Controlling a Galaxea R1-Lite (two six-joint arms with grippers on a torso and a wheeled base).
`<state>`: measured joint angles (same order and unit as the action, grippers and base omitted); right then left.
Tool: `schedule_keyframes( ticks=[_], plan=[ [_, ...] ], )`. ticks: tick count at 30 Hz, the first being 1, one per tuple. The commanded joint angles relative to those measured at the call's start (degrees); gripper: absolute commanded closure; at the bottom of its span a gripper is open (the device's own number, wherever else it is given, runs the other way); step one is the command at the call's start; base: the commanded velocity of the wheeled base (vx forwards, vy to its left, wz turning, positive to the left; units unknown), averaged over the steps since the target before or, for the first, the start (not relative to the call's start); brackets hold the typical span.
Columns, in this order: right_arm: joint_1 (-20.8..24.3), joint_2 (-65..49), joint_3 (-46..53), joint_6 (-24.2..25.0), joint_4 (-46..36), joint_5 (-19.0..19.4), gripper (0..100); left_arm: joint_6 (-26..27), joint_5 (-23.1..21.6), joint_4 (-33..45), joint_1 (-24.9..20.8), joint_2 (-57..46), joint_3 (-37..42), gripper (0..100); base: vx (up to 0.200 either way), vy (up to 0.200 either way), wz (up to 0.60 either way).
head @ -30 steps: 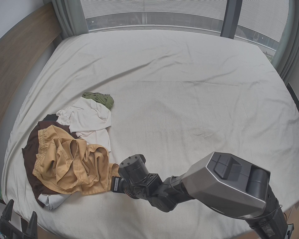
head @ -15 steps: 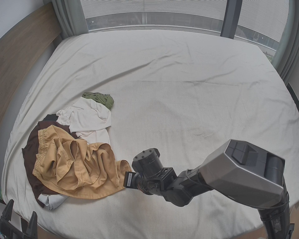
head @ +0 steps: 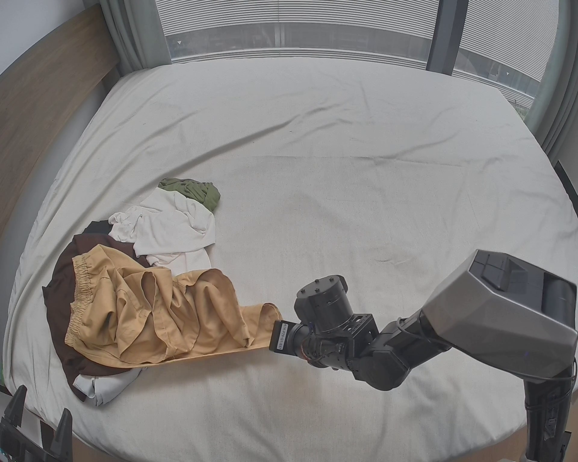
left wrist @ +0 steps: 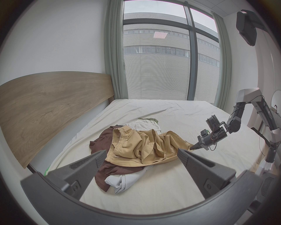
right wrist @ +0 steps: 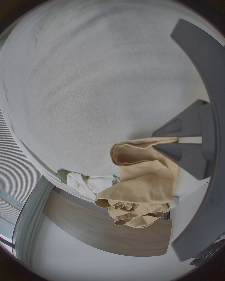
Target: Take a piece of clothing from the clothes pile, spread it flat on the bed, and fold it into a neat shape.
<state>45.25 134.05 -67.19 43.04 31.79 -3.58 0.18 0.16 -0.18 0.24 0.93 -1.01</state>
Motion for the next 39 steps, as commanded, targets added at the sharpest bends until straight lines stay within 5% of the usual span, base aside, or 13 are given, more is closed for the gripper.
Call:
schedule_keyframes(
  ticks=[1,39],
  plan=[
    [-0.69,-1.51,1.89,0.02,0.20,-0.02,100,-0.01,0.02,0.01,0.02,-0.93,1.01,0,0.000,0.000,0.00],
    [-13.00,-11.79,24.83,-2.26,13.21,0.42,100,0.26,-0.07,-0.08,0.02,-0.93,1.01,0,0.000,0.000,0.00]
  ],
)
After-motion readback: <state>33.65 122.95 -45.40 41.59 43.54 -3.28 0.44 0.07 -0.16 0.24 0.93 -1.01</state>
